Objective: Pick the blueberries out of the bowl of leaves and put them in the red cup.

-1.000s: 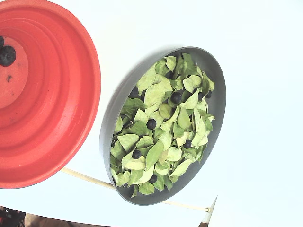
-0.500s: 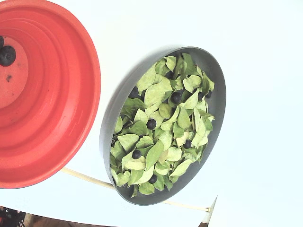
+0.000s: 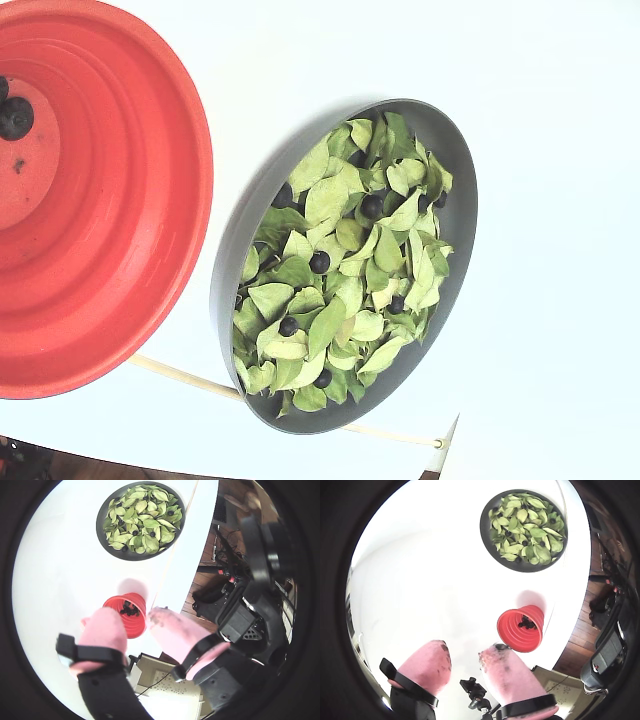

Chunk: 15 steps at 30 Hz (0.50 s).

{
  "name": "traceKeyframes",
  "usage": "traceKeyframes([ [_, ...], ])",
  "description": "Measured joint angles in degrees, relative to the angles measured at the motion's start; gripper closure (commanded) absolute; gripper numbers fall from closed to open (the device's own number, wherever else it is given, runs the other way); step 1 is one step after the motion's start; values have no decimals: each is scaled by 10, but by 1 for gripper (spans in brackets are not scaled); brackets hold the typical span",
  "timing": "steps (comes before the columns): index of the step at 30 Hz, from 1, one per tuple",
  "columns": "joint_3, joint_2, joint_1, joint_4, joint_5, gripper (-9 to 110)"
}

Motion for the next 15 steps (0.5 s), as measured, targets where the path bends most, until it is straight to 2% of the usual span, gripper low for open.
traceKeyframes([
  [15,0,0,9,0,0,88],
])
